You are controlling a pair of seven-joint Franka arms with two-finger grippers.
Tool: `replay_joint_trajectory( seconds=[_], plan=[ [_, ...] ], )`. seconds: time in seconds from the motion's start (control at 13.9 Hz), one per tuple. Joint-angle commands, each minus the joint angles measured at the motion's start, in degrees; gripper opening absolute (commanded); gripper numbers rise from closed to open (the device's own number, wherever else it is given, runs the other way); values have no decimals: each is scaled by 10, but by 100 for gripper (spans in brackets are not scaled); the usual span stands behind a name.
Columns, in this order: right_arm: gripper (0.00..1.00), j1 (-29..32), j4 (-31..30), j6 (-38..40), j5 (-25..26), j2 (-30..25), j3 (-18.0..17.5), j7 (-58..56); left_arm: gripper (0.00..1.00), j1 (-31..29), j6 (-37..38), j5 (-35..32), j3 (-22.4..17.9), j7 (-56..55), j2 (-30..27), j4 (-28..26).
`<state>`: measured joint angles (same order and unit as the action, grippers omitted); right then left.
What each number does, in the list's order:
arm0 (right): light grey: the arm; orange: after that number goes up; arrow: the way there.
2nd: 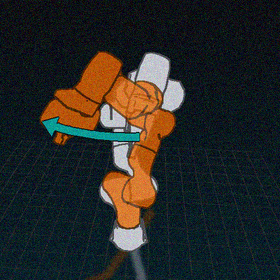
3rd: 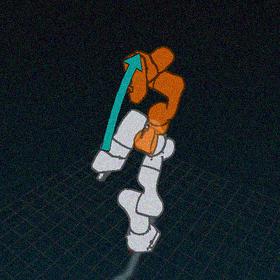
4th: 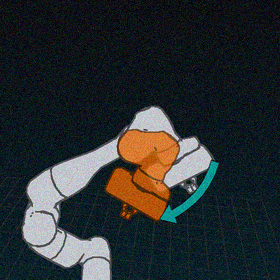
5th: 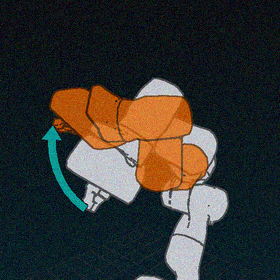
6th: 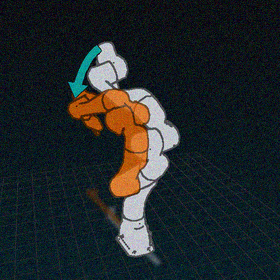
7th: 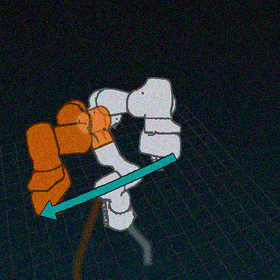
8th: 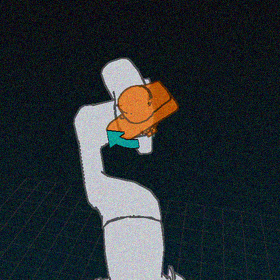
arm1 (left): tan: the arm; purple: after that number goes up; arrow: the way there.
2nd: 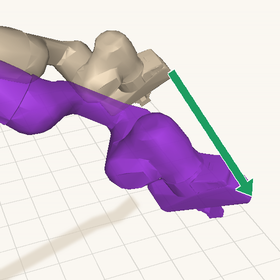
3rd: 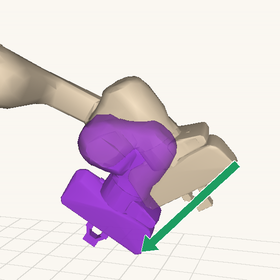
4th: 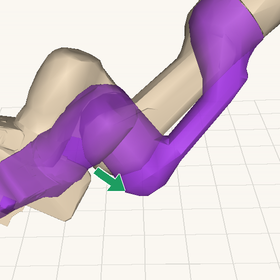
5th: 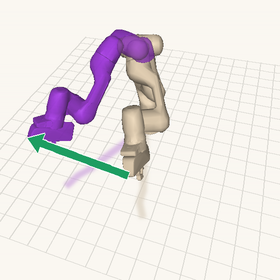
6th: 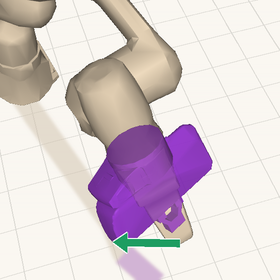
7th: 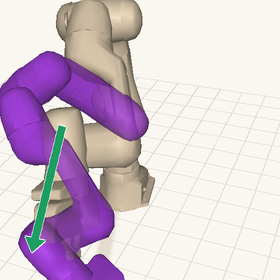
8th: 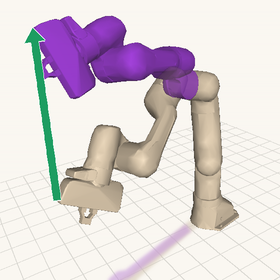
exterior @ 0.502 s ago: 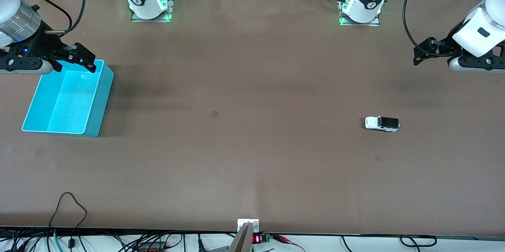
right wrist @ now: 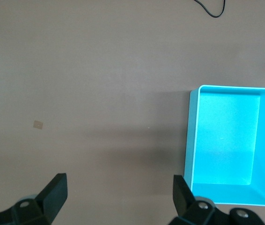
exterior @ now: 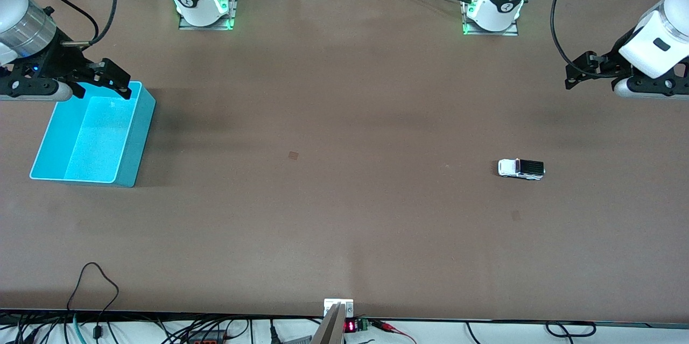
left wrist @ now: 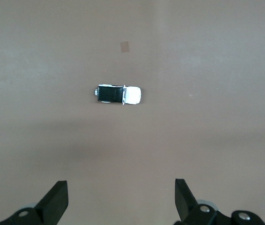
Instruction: Wind and store white jeep toy
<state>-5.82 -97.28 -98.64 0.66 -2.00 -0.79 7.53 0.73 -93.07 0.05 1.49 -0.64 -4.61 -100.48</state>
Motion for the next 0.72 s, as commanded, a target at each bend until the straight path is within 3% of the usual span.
replay_joint_trajectory(
  seconds=[0.0,0.29,0.65],
  plan=[
    [100,-2,9,10,3,0,-2,4,100,-3,45,6,-1,15,6,7],
    [100,-2,9,10,3,0,-2,4,100,1,153,7,2,18,30,46],
    [100,-2,9,10,3,0,-2,4,100,6,154,-1,5,199,48,45]
  ],
)
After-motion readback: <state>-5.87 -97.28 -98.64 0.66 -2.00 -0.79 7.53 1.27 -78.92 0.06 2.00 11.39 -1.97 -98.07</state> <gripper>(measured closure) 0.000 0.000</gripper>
